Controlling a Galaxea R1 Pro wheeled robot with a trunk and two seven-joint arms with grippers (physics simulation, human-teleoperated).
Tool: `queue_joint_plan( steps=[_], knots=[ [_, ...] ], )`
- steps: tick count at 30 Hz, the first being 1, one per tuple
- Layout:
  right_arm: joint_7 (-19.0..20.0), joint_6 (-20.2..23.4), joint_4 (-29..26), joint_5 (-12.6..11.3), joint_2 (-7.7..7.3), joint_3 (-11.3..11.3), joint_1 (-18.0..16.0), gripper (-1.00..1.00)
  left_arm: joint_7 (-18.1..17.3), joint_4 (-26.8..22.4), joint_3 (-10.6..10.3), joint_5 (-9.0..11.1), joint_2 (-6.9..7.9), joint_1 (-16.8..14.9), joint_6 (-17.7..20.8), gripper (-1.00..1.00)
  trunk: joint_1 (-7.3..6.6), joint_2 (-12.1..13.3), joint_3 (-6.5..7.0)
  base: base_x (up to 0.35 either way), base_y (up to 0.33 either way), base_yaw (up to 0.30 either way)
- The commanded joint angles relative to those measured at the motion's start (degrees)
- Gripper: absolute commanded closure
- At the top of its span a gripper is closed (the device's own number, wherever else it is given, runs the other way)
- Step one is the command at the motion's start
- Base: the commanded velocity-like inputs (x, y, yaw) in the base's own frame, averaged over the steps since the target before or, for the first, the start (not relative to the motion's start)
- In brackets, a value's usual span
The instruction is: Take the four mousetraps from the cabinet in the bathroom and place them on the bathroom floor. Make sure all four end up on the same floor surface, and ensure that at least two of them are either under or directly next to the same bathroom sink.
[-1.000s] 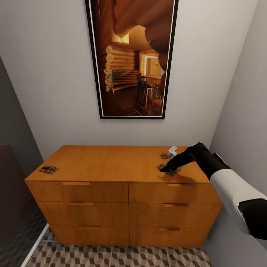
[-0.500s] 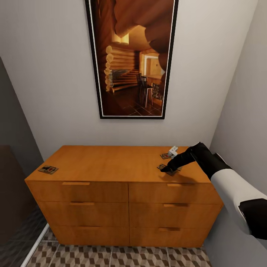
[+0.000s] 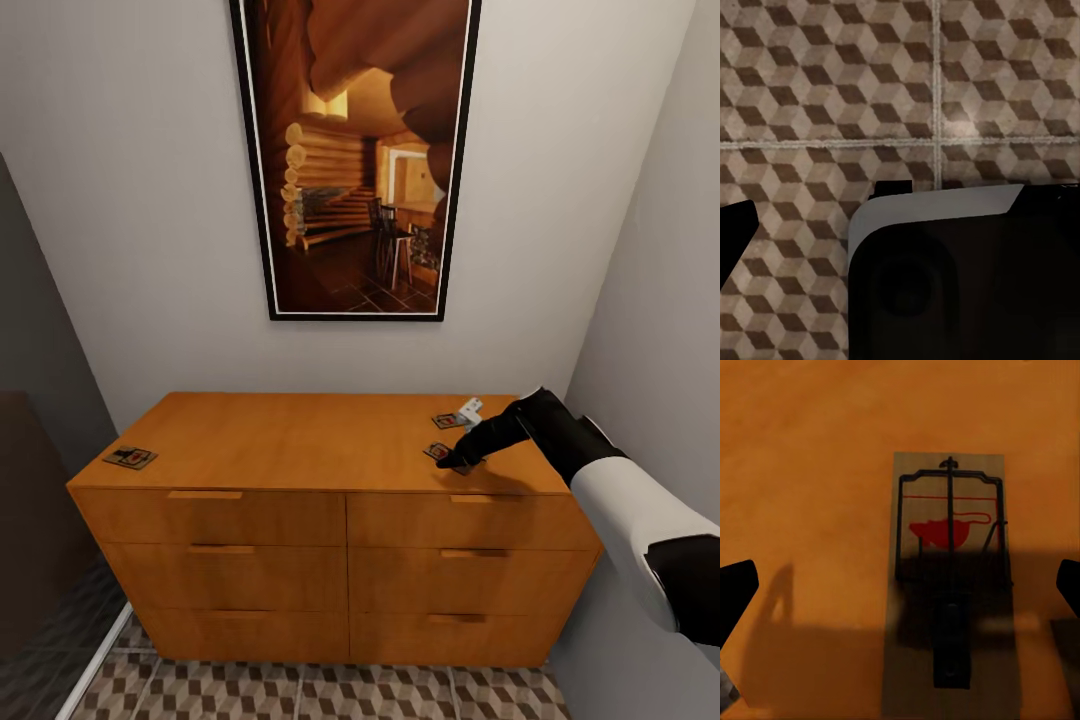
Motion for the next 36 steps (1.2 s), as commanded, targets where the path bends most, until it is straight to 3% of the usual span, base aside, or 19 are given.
queue_joint_plan(
  steps=[1,16,36],
  knots=[
    [0.2,0.2,-0.1,0.1,-0.05,0.2,0.0,-1.00,0.2,0.0,-0.2,-0.1,0.01,0.0,-0.2,-1.00,0.00,0.0,-0.06,0.000,0.000,0.000],
    [0.4,-0.6,0.1,0.0,-0.18,0.1,0.0,-1.00,0.2,0.0,-0.2,-0.1,0.01,0.0,-0.2,-1.00,0.00,0.0,-0.06,0.000,0.000,0.000],
    [0.4,-0.6,0.5,-0.1,-1.69,-0.1,0.0,-1.00,0.2,0.3,-0.2,-0.1,0.01,0.0,-0.2,-1.00,0.00,0.0,-0.06,0.000,0.000,0.000]
  ],
)
